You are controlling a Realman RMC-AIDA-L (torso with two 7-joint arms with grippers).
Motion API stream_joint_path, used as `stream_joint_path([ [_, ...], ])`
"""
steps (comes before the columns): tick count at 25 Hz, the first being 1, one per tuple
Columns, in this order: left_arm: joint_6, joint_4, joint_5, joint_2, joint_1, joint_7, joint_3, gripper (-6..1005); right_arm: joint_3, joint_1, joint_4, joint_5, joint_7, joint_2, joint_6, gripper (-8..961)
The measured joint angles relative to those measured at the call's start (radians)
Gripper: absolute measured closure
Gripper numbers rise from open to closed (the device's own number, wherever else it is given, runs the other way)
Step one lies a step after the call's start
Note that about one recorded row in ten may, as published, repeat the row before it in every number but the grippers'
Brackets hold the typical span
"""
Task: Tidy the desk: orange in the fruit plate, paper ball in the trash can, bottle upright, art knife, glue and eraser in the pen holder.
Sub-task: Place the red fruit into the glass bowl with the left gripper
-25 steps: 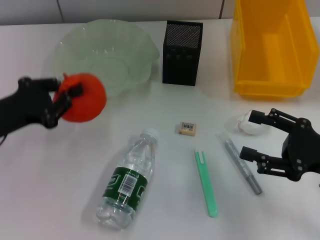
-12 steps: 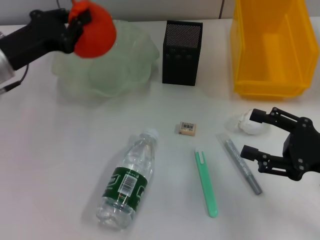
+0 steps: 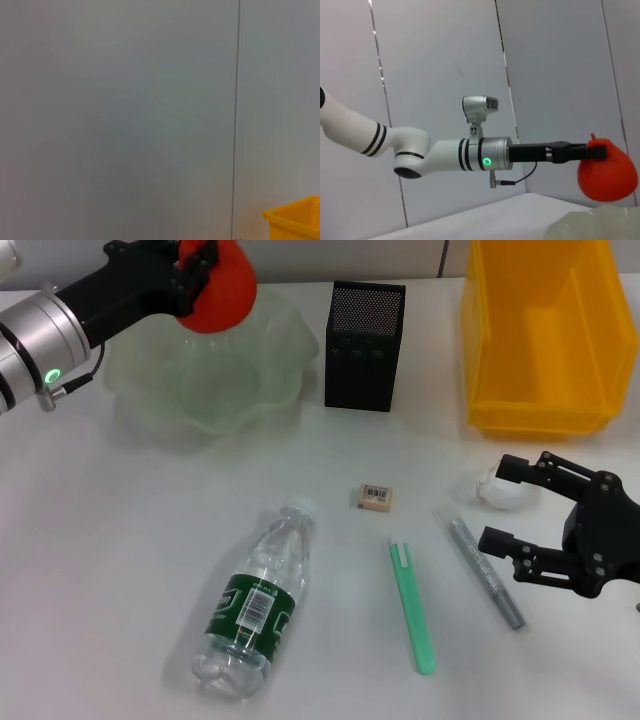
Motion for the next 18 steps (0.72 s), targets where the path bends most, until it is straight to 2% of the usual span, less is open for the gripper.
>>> stream_joint_path([
  [3, 0.049, 0.014, 0.001, 0.005, 0.024, -0.003, 0.000, 877, 0.000, 0.000, -0.011, 0.000, 0.031, 0.000, -0.005, 115],
  [4, 0.112, 0.049, 0.005, 0.007, 0.061, -0.006, 0.012, 873, 0.001, 0.001, -0.032, 0.000, 0.077, -0.001, -0.006, 115],
  [7, 0.174, 0.092, 0.002, 0.008, 0.106, -0.007, 0.034, 656, 0.002, 0.003, -0.071, 0.000, 0.134, -0.001, -0.007, 115],
  [9, 0.229, 0.133, -0.040, 0.009, 0.154, -0.007, 0.049, 575, 0.002, 0.010, -0.129, 0.000, 0.201, 0.000, -0.013, 115],
  [15, 0.209, 0.134, -0.062, 0.009, 0.107, -0.010, 0.072, 315, -0.007, 0.029, -0.184, 0.001, 0.290, 0.000, -0.025, 115],
  [17, 0.240, 0.146, -0.062, 0.007, 0.115, -0.015, 0.084, 223, -0.008, 0.030, -0.245, 0.001, 0.377, 0.001, -0.041, 115],
  [18, 0.240, 0.146, -0.062, 0.007, 0.115, -0.015, 0.084, 218, -0.010, 0.030, -0.289, 0.001, 0.428, 0.001, -0.048, 115],
])
